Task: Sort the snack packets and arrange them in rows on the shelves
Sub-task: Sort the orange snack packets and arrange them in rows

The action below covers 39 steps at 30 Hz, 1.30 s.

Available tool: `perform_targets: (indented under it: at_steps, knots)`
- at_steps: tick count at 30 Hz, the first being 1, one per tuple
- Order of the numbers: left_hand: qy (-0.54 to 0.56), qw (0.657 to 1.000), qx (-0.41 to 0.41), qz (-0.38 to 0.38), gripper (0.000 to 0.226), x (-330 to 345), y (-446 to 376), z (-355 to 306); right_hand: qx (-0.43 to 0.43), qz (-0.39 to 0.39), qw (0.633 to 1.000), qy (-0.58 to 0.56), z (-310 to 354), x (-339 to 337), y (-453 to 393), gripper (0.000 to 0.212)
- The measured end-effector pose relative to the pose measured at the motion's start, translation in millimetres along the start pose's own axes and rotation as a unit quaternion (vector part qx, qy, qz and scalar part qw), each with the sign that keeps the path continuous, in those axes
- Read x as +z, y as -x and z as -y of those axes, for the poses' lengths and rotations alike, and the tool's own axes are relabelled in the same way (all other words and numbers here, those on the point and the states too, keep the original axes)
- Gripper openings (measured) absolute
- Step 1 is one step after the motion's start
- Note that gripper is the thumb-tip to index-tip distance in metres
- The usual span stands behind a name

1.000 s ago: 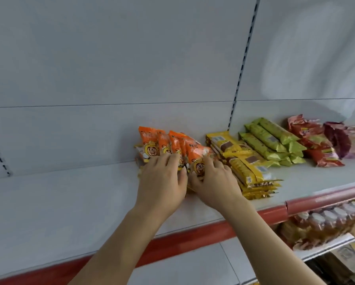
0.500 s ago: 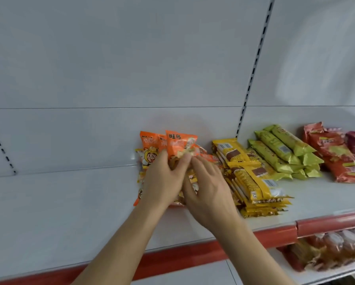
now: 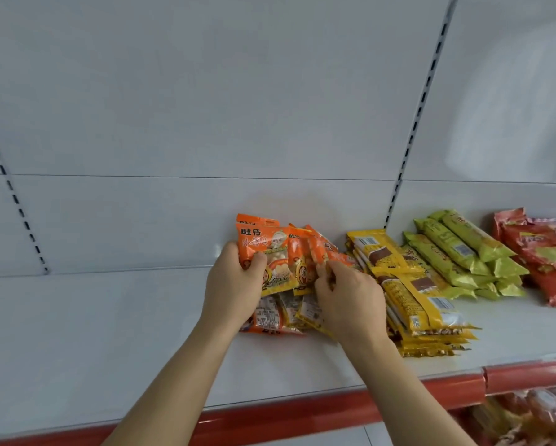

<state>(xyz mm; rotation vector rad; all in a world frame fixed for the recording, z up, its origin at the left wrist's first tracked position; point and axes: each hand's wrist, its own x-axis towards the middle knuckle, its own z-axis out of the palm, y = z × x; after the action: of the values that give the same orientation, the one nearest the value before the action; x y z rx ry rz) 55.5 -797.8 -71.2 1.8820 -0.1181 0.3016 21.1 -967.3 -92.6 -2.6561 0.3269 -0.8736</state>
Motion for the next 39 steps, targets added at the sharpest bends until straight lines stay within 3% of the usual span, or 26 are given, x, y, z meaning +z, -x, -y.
perform_targets:
  at_steps: [3,6,10,14,18,20,22,25,27,29,33,36,39]
  knots:
    - [-0.002,1.000,0.018,-0.010,0.013,1,1,-1,-0.019,-0.119,0.990,-0.070,8,-12,1,0.020]
    - [0.023,0.999,0.030,-0.022,0.015,5,5,-5,-0.131,-0.189,0.967,-0.111,30,-15,12,0.012]
    - [0.197,0.980,-0.031,-0.014,0.033,5,13,-16,-0.211,-0.186,0.948,-0.149,42,2,25,0.021]
    - [0.112,0.994,-0.013,-0.006,0.028,4,17,-16,-0.263,-0.161,0.941,-0.142,46,10,35,0.017]
    - [0.148,0.988,-0.014,-0.026,0.025,-4,11,-9,-0.287,-0.128,0.926,-0.210,55,10,45,0.026]
    - [0.145,0.988,-0.009,-0.044,0.027,-13,7,-4,-0.255,-0.130,0.927,-0.242,50,5,44,0.031]
    - [0.137,0.989,-0.007,-0.050,0.024,-19,5,1,-0.168,-0.132,0.955,-0.208,43,-2,34,0.036]
    - [0.130,0.990,-0.010,-0.056,0.015,-25,4,9,-0.024,0.034,0.996,-0.080,34,-2,16,0.052]
    - [0.120,0.991,-0.010,-0.053,0.014,-26,4,12,-0.012,0.096,0.995,-0.029,30,7,9,0.043]
    - [0.101,0.993,-0.006,-0.054,0.017,-26,4,15,-0.045,0.049,0.997,-0.030,29,11,9,0.018]
    - [0.082,0.995,0.002,-0.062,0.021,-26,5,18,-0.021,-0.097,0.994,-0.053,33,0,9,0.025]
    - [0.068,0.994,0.015,-0.084,0.026,-26,5,16,-0.100,-0.201,0.966,-0.130,49,-11,17,0.011]
    - [0.080,0.992,0.026,-0.093,0.027,-23,8,9,-0.193,-0.179,0.950,-0.169,74,-4,29,0.013]
